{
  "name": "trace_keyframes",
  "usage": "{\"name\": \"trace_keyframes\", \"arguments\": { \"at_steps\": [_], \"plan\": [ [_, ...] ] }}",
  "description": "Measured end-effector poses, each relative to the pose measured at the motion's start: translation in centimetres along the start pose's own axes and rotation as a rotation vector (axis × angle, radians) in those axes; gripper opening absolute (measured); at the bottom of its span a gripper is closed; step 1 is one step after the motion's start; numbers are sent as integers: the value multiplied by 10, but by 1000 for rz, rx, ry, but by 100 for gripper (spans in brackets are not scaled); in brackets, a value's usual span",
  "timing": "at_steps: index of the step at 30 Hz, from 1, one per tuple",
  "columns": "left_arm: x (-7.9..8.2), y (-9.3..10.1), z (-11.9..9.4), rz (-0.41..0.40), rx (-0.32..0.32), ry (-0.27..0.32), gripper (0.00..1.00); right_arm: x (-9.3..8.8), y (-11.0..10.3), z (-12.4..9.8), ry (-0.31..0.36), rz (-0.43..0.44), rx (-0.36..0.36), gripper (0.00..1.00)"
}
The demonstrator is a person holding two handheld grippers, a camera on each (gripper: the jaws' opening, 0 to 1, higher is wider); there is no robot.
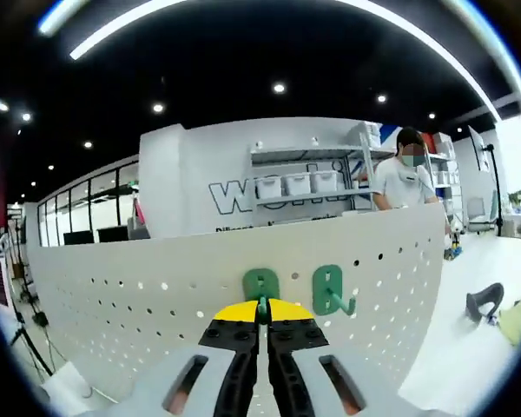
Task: Insert the hook assembly into the mounting plate slot until the hook locks in place.
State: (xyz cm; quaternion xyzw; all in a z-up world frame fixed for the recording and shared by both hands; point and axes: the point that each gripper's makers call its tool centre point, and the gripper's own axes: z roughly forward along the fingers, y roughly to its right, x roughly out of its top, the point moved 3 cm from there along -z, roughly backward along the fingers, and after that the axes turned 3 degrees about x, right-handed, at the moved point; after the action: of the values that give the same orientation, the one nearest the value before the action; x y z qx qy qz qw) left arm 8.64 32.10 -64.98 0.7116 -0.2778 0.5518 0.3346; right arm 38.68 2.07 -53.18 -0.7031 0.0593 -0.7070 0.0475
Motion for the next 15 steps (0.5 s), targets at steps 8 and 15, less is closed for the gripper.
{"name": "trace_keyframes", "arguments": {
  "at_steps": [8,15],
  "plan": [
    [-2,0,-3,-10,10,4,82,-5,-1,3,6,-105,12,1],
    [-2,0,-2,-13,11,6,82,-4,-3,1,-14,-246,12,2]
  ]
}}
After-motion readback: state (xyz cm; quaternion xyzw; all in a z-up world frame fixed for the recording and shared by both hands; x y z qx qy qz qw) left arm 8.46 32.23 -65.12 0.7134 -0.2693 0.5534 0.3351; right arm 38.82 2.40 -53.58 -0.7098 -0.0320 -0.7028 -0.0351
